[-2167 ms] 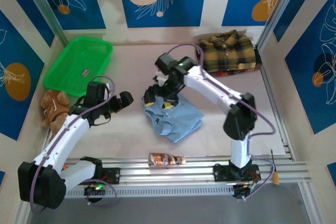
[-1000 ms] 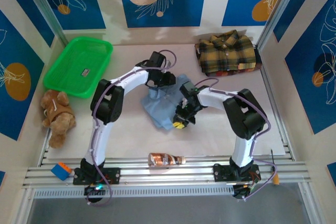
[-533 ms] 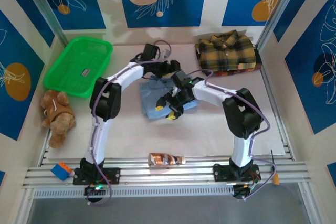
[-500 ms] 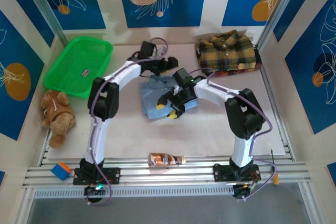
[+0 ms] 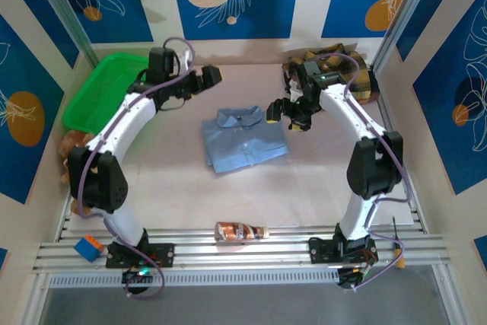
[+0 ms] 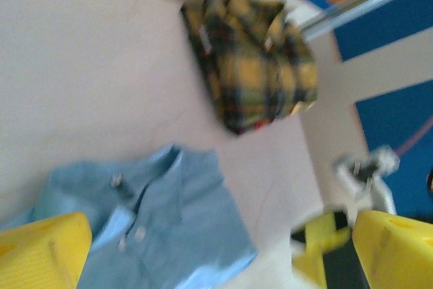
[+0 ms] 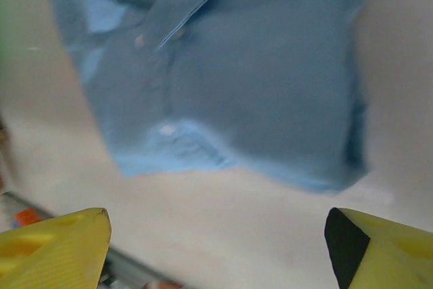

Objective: Fold and stack the long sleeve shirts

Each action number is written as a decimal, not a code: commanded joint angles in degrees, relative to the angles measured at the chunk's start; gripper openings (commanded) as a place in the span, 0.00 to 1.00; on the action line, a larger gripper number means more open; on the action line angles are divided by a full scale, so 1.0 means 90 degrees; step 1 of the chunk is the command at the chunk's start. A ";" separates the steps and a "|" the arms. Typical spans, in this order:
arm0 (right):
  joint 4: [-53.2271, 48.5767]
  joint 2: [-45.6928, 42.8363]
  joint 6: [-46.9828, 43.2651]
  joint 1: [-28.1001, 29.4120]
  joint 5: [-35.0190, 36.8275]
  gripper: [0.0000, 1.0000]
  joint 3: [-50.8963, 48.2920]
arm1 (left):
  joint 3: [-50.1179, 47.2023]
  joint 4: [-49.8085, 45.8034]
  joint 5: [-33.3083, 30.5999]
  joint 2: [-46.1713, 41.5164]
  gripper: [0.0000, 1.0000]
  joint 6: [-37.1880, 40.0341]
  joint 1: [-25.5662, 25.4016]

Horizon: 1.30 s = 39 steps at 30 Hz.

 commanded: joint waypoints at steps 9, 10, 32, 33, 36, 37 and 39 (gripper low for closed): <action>0.0556 0.1962 -0.1054 -0.0189 0.0032 0.84 0.0700 | -0.2377 0.0801 -0.0886 0.0068 0.96 -0.0429 -0.0779; 0.0638 0.2019 -0.1014 -0.0173 -0.0043 0.84 0.0677 | -0.2452 0.0791 -0.1002 0.0126 0.96 -0.0429 -0.0815; 0.0284 0.3210 -0.0201 0.0867 0.0404 0.23 0.1682 | -0.3041 0.2152 -0.0650 0.1090 0.91 -0.0718 -0.0985; 0.0162 0.3223 -0.0153 0.0865 0.0664 0.13 0.1814 | -0.3041 0.2195 -0.0642 0.1054 0.92 -0.0709 -0.0975; -0.0244 0.3143 -0.0154 0.0850 0.1759 0.00 0.2254 | -0.3034 0.2353 -0.0636 0.0844 0.94 -0.0681 -0.0960; -0.0374 0.3101 -0.0200 0.0849 0.2143 0.00 0.2407 | -0.2997 0.2359 -0.0631 0.0754 0.95 -0.0664 -0.0963; -0.0606 0.2949 -0.0375 0.0807 0.3027 0.00 0.2788 | -0.2817 0.2291 -0.0684 0.0508 0.97 -0.0610 -0.0955</action>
